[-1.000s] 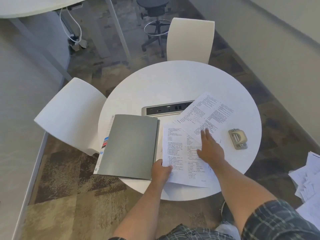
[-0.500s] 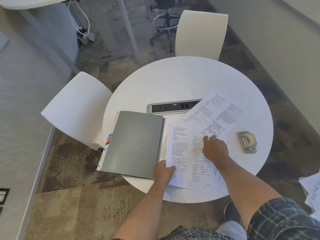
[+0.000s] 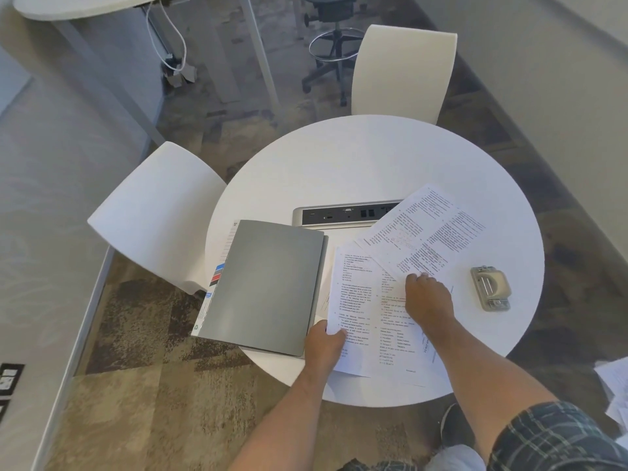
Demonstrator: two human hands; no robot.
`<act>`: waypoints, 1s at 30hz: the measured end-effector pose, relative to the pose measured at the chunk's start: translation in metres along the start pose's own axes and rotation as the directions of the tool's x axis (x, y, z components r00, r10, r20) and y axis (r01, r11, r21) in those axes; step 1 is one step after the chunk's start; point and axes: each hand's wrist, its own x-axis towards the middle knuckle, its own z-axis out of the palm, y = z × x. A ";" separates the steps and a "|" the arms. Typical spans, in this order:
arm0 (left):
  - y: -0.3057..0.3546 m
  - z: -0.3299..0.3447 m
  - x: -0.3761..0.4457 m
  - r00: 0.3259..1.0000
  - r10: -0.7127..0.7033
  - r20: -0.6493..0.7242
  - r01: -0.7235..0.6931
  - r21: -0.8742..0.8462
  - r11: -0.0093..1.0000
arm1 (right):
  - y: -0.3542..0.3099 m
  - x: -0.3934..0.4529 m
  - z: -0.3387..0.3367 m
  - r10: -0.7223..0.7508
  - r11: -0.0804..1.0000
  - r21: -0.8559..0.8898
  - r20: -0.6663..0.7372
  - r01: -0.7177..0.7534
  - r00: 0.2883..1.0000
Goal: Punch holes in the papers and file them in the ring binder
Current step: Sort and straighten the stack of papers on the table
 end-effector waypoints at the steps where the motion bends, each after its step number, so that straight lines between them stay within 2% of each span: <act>1: 0.000 0.000 0.000 1.000 -0.002 -0.003 0.002 0.004 1.000 | 0.002 0.000 0.001 0.008 0.999 0.035 -0.038 -0.007 0.999; 9: 0.000 0.003 0.000 1.000 0.000 -0.021 0.000 0.045 0.999 | 0.002 0.017 -0.002 0.053 0.989 0.147 -0.203 -0.023 0.978; 15: -0.002 0.003 -0.001 1.000 0.009 -0.029 -0.008 0.053 0.999 | -0.022 0.052 -0.036 -0.063 0.955 0.283 -0.115 0.093 0.991; 18: 0.000 0.004 -0.003 0.999 0.003 -0.040 -0.001 0.051 0.999 | -0.035 0.069 -0.053 -0.024 0.919 0.392 -0.064 0.047 0.998; 21: 0.001 0.006 -0.005 0.998 -0.002 -0.065 0.006 0.063 0.998 | -0.044 0.084 -0.063 0.016 0.882 0.470 -0.081 0.025 0.997; 26: 0.000 0.009 -0.007 0.996 0.007 -0.085 -0.001 0.076 0.997 | -0.055 0.100 -0.066 0.091 0.899 0.434 -0.059 -0.057 0.994; 30: -0.002 0.009 -0.006 0.996 0.018 -0.087 -0.010 0.087 0.996 | -0.063 0.107 -0.053 0.074 0.968 0.246 -0.094 -0.049 0.993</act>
